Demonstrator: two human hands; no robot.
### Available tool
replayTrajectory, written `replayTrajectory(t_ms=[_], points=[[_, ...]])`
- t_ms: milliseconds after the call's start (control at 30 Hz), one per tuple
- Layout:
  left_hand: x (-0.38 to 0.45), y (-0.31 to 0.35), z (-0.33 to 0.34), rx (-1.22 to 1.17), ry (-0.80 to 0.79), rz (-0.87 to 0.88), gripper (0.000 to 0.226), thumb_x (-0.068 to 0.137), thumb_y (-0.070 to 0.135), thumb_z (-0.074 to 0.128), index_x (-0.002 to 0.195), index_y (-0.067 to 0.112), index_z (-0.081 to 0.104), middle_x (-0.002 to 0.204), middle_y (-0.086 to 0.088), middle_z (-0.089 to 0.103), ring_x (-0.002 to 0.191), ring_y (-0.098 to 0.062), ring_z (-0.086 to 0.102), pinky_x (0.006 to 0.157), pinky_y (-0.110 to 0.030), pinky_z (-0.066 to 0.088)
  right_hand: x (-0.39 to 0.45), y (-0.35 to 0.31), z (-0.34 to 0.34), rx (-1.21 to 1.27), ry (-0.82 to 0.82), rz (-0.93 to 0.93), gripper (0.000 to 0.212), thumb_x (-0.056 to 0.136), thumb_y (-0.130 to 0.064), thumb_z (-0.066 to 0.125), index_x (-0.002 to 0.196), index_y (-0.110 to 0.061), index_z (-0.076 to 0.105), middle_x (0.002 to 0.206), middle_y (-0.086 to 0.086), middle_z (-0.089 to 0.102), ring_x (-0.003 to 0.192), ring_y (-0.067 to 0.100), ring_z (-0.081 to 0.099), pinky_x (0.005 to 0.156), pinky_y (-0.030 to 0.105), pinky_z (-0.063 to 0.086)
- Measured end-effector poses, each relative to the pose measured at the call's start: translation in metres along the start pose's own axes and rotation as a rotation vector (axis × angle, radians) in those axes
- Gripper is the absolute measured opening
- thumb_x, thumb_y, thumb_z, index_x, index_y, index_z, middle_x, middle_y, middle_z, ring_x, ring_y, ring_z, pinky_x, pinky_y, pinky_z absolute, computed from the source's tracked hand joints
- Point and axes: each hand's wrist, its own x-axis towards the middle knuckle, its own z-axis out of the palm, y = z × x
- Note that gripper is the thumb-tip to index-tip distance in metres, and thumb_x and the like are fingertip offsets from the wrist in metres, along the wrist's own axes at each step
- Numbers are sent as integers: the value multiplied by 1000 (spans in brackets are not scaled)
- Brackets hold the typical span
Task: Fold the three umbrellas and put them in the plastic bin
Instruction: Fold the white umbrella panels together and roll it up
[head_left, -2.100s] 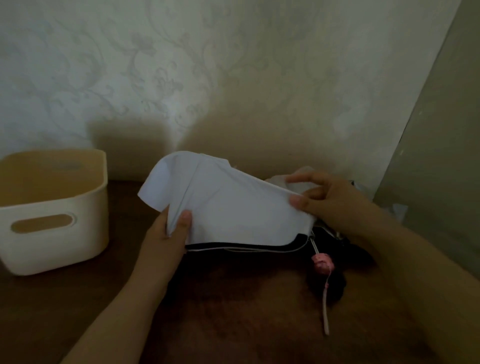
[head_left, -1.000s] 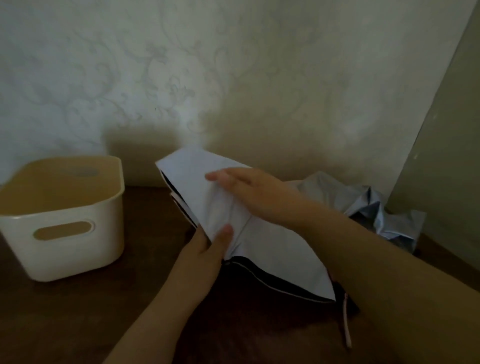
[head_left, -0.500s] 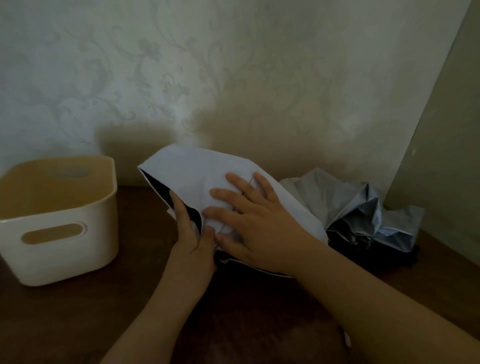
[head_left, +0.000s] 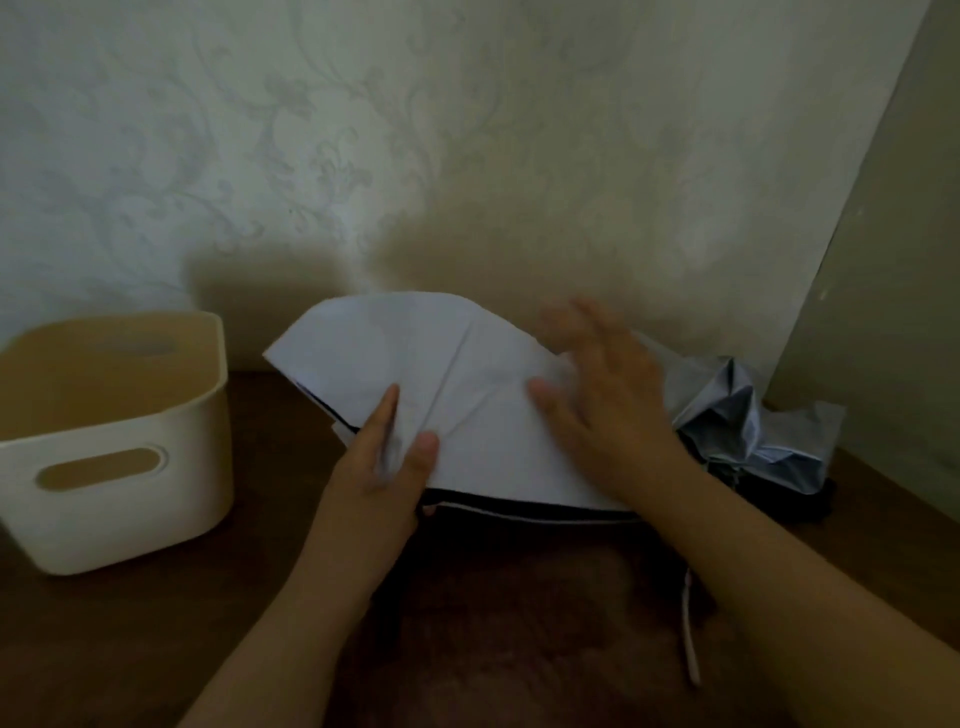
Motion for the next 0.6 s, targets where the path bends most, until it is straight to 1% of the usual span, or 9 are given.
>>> replayTrajectory(t_ms=[67, 133, 200, 300, 367, 400, 467, 533, 600], points=[[2, -1, -4, -99, 32, -35, 61, 81, 46, 54, 138, 46, 33, 140, 8, 40, 113, -16, 54, 75, -31, 58, -1, 17, -16, 214, -111, 295, 61, 89, -58, 48, 142, -35, 28, 142, -1, 38, 126, 20, 41, 101, 37, 34], [4, -2, -7, -126, 44, -32, 55, 86, 40, 54, 137, 46, 35, 133, 7, 47, 101, -14, 59, 62, -26, 57, -6, 28, -28, 520, -278, 513, 53, 84, -53, 57, 130, -29, 46, 126, -2, 55, 111, 19, 55, 91, 34, 46], [5, -4, -9, -129, 52, -26, 55, 87, 41, 54, 138, 48, 34, 128, 5, 50, 92, -15, 61, 56, -25, 53, -13, 33, -32, 797, -402, 599, 43, 79, -44, 64, 115, -21, 61, 114, 2, 66, 102, 21, 64, 89, 38, 53], [6, -7, -11, -136, 62, -9, 57, 86, 38, 56, 138, 49, 33, 132, 2, 48, 89, -16, 57, 47, -16, 48, -18, 33, -35, 1060, -416, 677, 38, 70, -31, 66, 104, -12, 66, 105, 7, 71, 97, 23, 68, 82, 35, 56], [7, -7, -14, -178, 78, 15, 55, 85, 34, 58, 132, 53, 36, 132, 6, 47, 94, -11, 56, 49, -14, 49, -18, 34, -39, 1028, -444, 669, 40, 69, -33, 66, 99, -7, 67, 100, 8, 72, 91, 22, 69, 74, 31, 57], [7, -7, -15, -194, 88, 30, 55, 83, 34, 60, 126, 57, 36, 131, 11, 46, 99, -9, 55, 54, -15, 52, -19, 35, -42, 974, -444, 634, 41, 67, -35, 66, 93, -3, 66, 96, 11, 72, 85, 22, 69, 71, 29, 56], [7, -8, -17, -194, 94, 64, 57, 75, 37, 62, 117, 64, 36, 130, 19, 45, 112, -10, 53, 74, -27, 56, -21, 39, -48, 915, -357, 555, 35, 64, -33, 69, 77, -1, 61, 81, 14, 69, 71, 21, 65, 63, 27, 53], [7, -10, -16, -194, 91, 85, 59, 71, 39, 63, 116, 67, 36, 135, 18, 44, 119, -12, 51, 87, -36, 52, -24, 38, -56, 984, -250, 499, 22, 65, -23, 67, 67, -4, 56, 65, 5, 67, 60, 14, 64, 54, 21, 52], [7, -12, -15, -203, 86, 102, 62, 71, 39, 62, 120, 65, 34, 138, 17, 43, 119, -11, 51, 87, -35, 52, -25, 33, -61, 1096, -207, 500, 12, 69, -11, 65, 73, -7, 55, 62, -1, 68, 60, 12, 66, 53, 20, 54]])
